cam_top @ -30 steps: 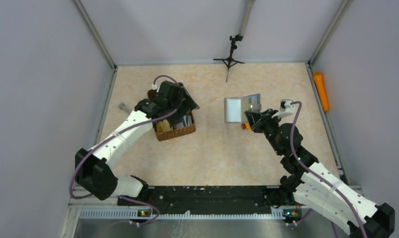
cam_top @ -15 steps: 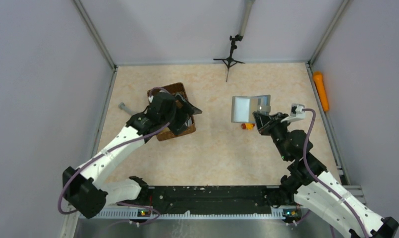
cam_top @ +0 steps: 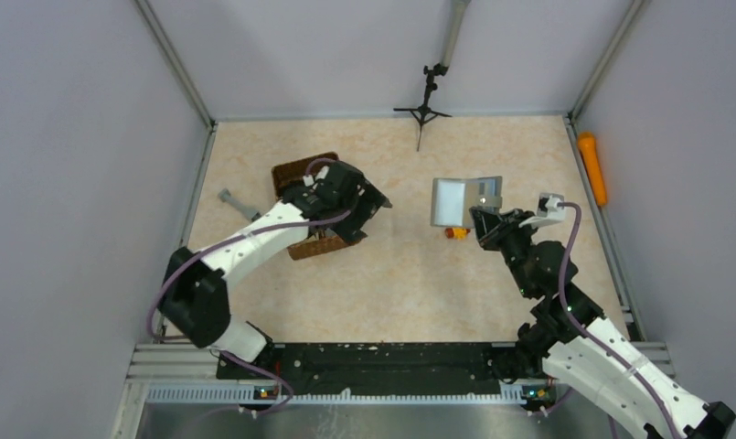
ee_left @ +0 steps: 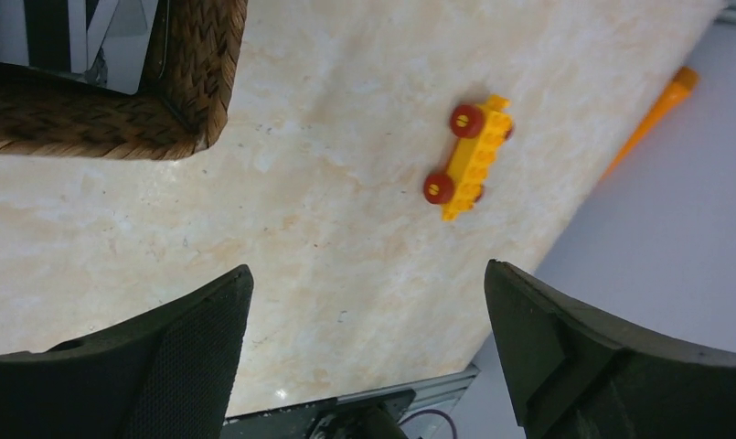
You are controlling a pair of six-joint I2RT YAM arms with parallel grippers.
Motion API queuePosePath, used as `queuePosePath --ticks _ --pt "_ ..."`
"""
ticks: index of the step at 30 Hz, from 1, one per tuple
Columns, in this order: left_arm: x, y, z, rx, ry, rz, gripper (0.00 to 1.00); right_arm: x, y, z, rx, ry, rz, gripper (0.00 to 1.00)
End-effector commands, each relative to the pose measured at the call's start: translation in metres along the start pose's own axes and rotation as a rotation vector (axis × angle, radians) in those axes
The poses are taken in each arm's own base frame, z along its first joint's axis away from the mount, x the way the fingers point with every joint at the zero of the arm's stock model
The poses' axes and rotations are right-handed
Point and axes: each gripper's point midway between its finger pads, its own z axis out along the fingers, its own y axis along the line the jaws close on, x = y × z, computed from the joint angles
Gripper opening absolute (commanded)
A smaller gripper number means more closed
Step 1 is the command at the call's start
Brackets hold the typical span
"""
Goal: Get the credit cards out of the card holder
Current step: Remove the credit card from the card holder.
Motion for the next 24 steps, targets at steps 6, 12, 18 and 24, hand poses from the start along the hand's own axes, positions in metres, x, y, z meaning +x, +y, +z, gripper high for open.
queuePosePath --ticks 6,12,18,24 --pt "0.006 -0.013 -0.029 0.039 -0.005 0.045 0.99 -0.013 0.006 -0.001 -0.027 -0.048 0.034 0.05" --pt "-0.013 -0.007 -0.061 0.101 -0.093 -0.074 0.99 -0.013 0.003 -0.002 -0.013 -0.05 0.042 0.05" --pt "-0.01 -0.035 -0.114 0.164 -0.196 0.05 0.98 -0.004 0.004 0.002 -0.021 -0.028 0.069 0.05" --pt "-0.032 -0.022 -0.127 0.238 -0.321 0.317 0.99 0.003 0.018 0.003 -0.075 0.015 0.138 0.04"
